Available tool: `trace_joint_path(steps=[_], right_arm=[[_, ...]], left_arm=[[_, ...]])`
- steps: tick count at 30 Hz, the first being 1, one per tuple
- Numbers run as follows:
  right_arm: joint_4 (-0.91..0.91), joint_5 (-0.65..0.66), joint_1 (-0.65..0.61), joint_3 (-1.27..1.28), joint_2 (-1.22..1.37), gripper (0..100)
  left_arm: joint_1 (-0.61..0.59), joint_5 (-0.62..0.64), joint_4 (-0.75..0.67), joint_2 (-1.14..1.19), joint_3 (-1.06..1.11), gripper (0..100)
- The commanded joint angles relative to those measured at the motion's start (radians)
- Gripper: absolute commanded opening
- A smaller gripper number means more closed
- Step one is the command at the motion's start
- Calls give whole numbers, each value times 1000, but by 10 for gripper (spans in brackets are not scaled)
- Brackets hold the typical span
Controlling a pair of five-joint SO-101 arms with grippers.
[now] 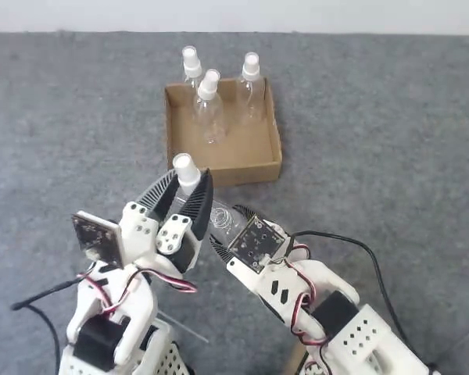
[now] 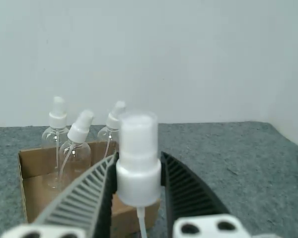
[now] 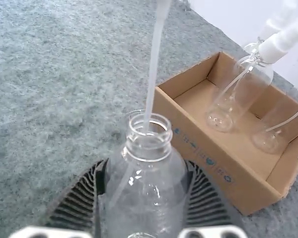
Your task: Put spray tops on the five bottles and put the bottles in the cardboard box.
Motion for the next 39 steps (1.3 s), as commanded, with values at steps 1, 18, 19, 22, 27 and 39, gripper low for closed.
trace_joint_path(steps=[1,18,19,22,27,39], right_arm=[[-30,14,1,-20,-22,24],[-30,14,54,-21,-22,24],[-30,14,54,-21,-22,24],[-30,14,51,-21,-22,24],[-28,14,50,-20,-22,24],[-28,14,50,-15,-22,24]], left_arm=[[58,-61,2,-15,12,12],[114,-92,38,-15,33,108],[112,-92,43,-15,33,122],[114,-91,60,-17,28,136],[107,-94,58,-17,27,137],[106,-95,95,-17,-25,60]])
